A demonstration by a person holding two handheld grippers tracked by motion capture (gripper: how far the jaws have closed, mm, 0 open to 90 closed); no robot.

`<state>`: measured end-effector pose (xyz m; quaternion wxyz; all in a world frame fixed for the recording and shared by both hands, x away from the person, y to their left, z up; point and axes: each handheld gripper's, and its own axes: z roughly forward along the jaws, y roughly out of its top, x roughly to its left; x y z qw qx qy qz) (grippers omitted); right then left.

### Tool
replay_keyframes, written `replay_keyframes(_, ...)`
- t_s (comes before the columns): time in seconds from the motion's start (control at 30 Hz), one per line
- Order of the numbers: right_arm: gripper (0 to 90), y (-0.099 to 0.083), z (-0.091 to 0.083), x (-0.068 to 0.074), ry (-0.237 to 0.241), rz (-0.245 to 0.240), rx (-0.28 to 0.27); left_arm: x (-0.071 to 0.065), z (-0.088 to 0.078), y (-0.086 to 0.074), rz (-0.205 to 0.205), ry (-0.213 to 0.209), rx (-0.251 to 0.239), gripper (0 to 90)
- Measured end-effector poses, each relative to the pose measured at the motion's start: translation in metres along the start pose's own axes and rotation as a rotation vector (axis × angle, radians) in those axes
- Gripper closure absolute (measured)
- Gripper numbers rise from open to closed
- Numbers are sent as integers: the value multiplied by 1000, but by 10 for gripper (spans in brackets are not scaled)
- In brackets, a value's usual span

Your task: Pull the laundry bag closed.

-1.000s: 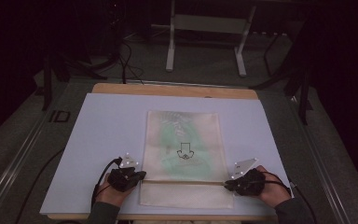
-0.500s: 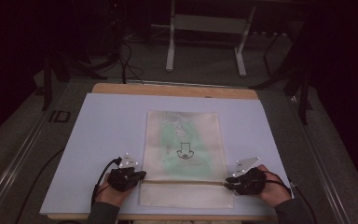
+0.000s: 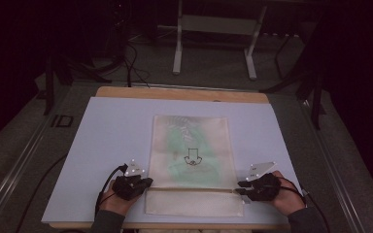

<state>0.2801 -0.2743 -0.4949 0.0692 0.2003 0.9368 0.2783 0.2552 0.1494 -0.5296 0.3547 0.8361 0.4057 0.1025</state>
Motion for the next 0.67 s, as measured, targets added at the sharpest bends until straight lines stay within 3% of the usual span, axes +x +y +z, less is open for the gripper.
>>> replay_keyframes(0.23,710,-4,-4,-4,-20,29,-15,-1,-4,0,20,29,-21,871)
replay_keyframes(0.47,703,-8,-5,-8,-41,55,-29,4,-8,-1,-2,50,-55,870)
replay_keyframes(0.57,656,-11,-4,-11,-69,85,-46,7,-10,-2,-15,74,-64,869)
replay_keyframes(0.67,626,-15,-1,-15,-85,119,-76,13,-13,-4,-45,128,-74,837)
